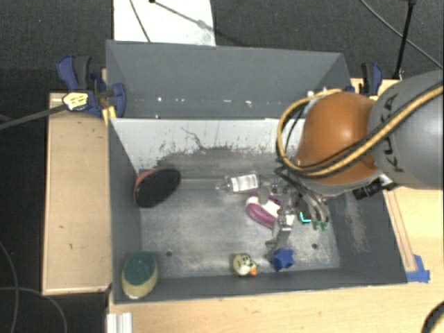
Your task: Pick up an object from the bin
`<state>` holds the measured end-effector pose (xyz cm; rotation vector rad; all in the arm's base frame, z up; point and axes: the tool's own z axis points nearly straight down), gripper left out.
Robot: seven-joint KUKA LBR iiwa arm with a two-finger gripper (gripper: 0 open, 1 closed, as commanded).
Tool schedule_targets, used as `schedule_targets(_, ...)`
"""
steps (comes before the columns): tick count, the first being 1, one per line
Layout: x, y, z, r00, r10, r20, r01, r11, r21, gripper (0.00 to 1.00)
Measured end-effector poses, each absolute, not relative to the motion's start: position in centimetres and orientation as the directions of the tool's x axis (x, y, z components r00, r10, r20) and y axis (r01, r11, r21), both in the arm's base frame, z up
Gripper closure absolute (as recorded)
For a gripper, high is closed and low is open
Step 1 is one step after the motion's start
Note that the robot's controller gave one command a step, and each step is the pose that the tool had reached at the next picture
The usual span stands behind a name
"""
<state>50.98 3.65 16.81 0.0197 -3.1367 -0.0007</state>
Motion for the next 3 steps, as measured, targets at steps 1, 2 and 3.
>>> schedule_targets(1,48.6,-4.4,8.4,-0.998,-0.067,0.005,-0.067,0.998,-0.001,0.0)
schedule_targets(2,48.2,-1.0,7.4,-1.0,0.013,-0.008,0.013,1.0,-0.003,0.0)
schedule_targets(3,49.3,-9.5,7.4,-0.997,0.077,-0.01,0.077,0.997,0.003,0.0)
